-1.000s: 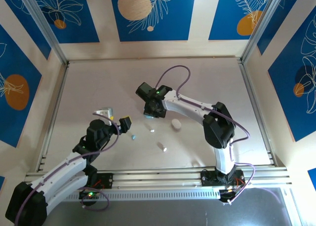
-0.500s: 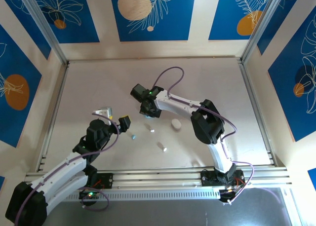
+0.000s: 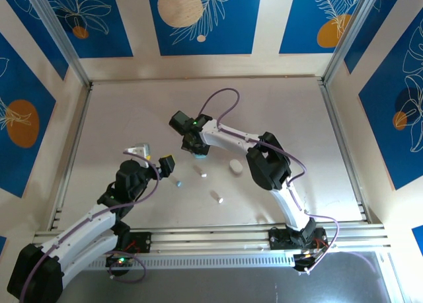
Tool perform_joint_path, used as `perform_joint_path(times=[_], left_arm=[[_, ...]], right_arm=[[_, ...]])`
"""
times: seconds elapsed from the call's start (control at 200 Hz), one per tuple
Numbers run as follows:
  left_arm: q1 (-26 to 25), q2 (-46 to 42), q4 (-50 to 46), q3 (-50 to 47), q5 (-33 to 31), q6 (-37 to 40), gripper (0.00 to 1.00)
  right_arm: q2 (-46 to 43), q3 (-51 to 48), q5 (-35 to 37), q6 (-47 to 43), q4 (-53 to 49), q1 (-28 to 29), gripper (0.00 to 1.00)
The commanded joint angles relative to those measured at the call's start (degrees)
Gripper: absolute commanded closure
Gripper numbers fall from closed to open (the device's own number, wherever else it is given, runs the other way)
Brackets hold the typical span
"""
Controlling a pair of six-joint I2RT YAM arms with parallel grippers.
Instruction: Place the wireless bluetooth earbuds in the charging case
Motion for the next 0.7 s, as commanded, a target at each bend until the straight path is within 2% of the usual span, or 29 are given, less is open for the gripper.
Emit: perform_joint_path(times=[0.0, 0.695], left_arm=[[0.57, -0.73, 1.46, 0.94, 0.13, 0.46, 0.0], [0.58, -0.74, 1.72, 0.94, 0.79, 0.55, 0.0]], right_arm=[[1.36, 2.29, 1.45, 1.31, -1.94, 0.36, 0.91], [2.88, 2.47, 1.27, 1.83, -2.82, -0.24, 0.91]])
